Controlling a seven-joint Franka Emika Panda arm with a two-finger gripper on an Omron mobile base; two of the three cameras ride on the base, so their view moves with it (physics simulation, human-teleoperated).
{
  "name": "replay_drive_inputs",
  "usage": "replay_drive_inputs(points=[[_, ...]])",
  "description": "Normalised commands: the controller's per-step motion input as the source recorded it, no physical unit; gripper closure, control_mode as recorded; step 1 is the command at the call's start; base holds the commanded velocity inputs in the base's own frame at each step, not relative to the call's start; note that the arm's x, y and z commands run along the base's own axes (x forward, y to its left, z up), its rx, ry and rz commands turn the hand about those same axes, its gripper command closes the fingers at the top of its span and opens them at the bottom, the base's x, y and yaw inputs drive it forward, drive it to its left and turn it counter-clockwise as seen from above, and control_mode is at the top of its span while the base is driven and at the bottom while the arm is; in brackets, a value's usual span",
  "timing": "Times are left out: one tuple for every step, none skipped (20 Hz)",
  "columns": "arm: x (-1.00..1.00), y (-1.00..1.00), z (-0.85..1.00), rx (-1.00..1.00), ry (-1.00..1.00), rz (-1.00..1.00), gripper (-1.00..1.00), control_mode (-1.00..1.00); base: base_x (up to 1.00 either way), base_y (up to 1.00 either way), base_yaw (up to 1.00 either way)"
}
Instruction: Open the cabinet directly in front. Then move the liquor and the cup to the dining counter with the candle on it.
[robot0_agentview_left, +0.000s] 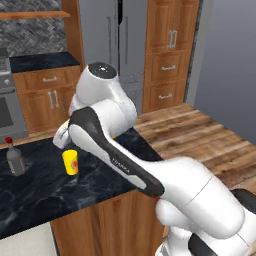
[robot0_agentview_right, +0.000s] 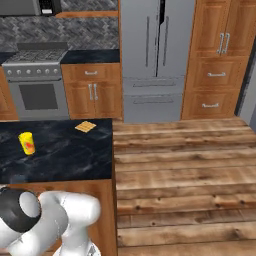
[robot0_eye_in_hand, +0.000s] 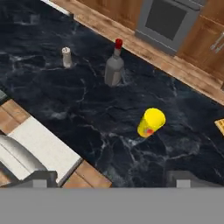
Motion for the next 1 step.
replay_drive_inputs(points=[[-1.00,-1.00,-0.82,0.21,-0.14,0.00,-1.00,-1.00,0.00,0.00,0.00]])
